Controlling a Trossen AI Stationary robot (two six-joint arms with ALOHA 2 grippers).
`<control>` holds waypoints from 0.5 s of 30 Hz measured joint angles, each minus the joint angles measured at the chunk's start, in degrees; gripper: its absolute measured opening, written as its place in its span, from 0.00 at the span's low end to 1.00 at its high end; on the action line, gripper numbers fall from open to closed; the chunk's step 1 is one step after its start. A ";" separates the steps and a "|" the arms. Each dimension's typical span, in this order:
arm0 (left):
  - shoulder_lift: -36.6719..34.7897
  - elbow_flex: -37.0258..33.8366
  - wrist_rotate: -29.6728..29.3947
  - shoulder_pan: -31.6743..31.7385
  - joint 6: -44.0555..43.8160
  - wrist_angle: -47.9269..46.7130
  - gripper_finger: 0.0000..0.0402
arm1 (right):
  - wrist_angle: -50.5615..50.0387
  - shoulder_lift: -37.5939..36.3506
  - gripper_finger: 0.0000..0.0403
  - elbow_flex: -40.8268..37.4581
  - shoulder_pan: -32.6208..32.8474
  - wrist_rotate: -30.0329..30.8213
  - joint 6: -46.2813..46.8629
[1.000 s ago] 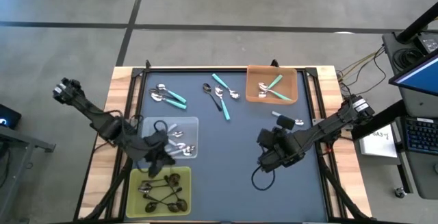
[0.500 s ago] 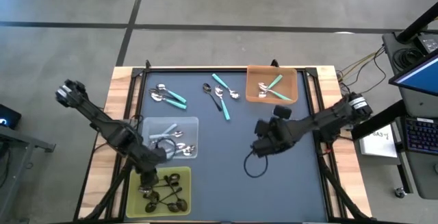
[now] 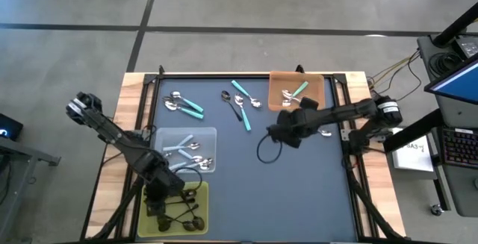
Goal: Sort silverware by color (type)
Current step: Put the black spoon into the yellow bin, then put the light blue spoon into the white bin
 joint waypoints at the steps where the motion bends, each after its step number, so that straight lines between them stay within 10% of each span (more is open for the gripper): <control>1: 0.22 0.00 -0.40 0.12 1.33 -0.52 0.03 | 0.13 0.00 0.21 -0.13 -1.28 0.04 -0.11; 10: 1.88 0.00 -11.60 3.03 14.76 3.48 0.15 | 5.37 0.00 0.21 -0.48 -10.99 0.09 -0.61; 15: 0.45 -0.43 -41.27 3.61 29.54 1.74 0.20 | 6.53 0.06 0.21 -0.48 -14.21 -0.07 -0.56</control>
